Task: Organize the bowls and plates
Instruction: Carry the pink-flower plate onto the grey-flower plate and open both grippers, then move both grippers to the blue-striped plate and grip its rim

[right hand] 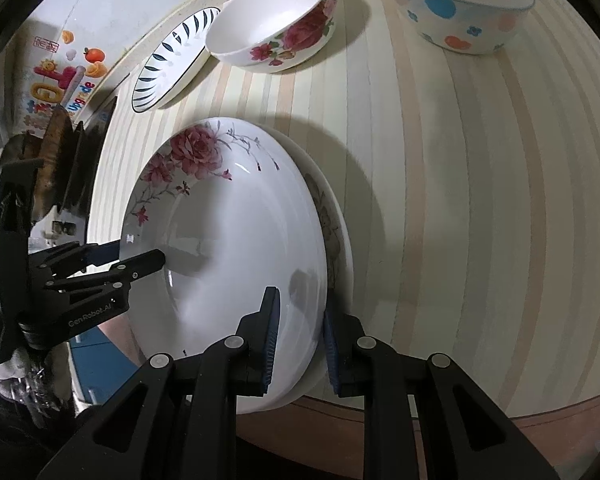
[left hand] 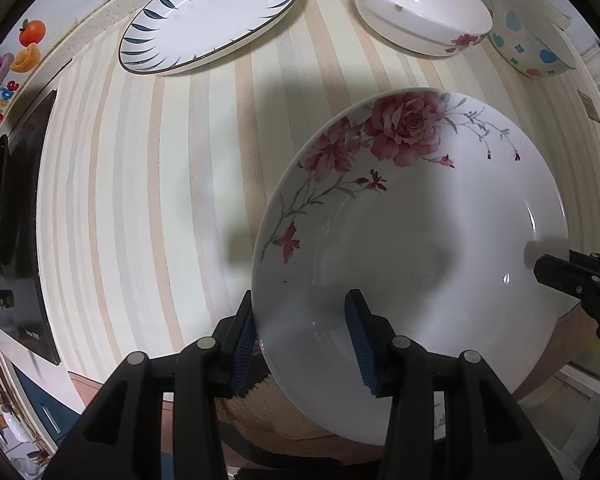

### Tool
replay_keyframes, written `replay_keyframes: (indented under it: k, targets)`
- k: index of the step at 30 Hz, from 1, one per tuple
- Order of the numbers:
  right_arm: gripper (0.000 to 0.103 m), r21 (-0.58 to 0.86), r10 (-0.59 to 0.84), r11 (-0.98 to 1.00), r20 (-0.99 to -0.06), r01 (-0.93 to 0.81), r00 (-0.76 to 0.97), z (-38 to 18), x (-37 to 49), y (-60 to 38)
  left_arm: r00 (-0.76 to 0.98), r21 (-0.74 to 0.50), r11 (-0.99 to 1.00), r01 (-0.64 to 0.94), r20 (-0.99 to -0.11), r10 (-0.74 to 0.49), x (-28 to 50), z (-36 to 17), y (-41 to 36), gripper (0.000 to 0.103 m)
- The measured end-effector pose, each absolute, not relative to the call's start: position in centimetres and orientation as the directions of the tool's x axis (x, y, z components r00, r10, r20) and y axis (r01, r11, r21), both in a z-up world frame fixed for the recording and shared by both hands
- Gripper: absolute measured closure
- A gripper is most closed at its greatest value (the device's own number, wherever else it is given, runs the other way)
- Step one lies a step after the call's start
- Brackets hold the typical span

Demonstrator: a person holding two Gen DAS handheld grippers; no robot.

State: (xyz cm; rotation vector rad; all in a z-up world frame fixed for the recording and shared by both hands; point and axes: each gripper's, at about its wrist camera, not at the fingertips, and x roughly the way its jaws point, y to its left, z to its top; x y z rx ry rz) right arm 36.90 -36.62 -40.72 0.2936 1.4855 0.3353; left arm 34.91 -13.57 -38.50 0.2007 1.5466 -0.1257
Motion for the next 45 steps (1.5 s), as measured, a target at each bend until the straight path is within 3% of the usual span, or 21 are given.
replay_keyframes:
  k: [13,26,34,45]
  targets:
    - [0.08,0.366,0.365,0.931,-0.929,0.007,0.061,-40.1,37.0,-36.7,0.02,0.06,0.974,0.218,-0.998,0.057,34.9,-39.1,-14.5,0.062]
    - [0.08,0.368,0.36,0.928,-0.927,0.066,0.108,-35.8,37.9,-38.7,0.067,-0.016,0.993,0.121,-0.997,-0.025,35.7,-34.3,-9.5,0.062]
    - [0.073,0.514,0.503,0.857,-0.837,-0.003,0.213,-29.8,47.2,-33.0,0.186,-0.065,0.997,-0.035,-0.981,-0.057,45.4,-30.9,-1.2,0.062]
    - [0.073,0.305,0.307,0.952,-0.949,-0.034,0.072,-37.9,65.3,-23.2,0.032,-0.092,0.992,-0.089,-0.996,-0.089,57.4,-37.8,3.8,0.062]
